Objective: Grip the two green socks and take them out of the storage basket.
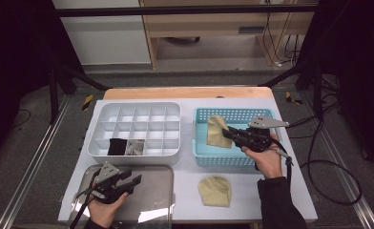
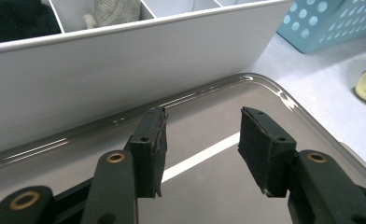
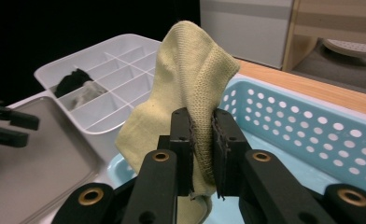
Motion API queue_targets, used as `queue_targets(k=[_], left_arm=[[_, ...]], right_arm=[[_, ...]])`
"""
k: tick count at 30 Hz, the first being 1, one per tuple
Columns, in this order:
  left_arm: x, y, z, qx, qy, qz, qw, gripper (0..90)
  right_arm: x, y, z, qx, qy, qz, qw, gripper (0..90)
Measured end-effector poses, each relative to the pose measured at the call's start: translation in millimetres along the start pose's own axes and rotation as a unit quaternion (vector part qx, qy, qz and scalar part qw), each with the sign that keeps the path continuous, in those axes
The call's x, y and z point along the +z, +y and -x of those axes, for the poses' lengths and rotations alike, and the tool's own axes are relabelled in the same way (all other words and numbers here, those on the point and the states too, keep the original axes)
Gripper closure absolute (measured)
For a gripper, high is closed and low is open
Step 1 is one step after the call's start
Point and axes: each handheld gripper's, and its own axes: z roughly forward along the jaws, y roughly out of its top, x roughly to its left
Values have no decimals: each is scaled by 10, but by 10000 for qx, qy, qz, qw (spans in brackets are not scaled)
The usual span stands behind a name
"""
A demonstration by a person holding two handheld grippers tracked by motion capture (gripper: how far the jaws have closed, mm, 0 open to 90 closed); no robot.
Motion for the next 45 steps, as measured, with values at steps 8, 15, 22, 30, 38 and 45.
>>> queue_targets(k=[8,15,22,30,38,45], left_arm=[[-7,14,34,64,-37,2,10000,504],[-18,31,79,119,-87,13,9999,503],[-13,37,116,153,-134,-11,9998,504],[-2,40,158,187,-177,-33,9997,504],[2,44,190,230,-218,-39,9995,504],[27,44,228,279,-279,-81,9992,505]], right_arm=[[-202,-129,-194,-131,235,156,9995,802],[-331,-359,-326,-142,461,254,9985,801],[-432,-648,-316,-24,558,120,9984,800],[-590,-977,-240,209,397,13,9990,799],[-776,-1209,-165,265,-37,-272,9993,796],[-853,-1309,-101,280,-399,-555,9973,792]])
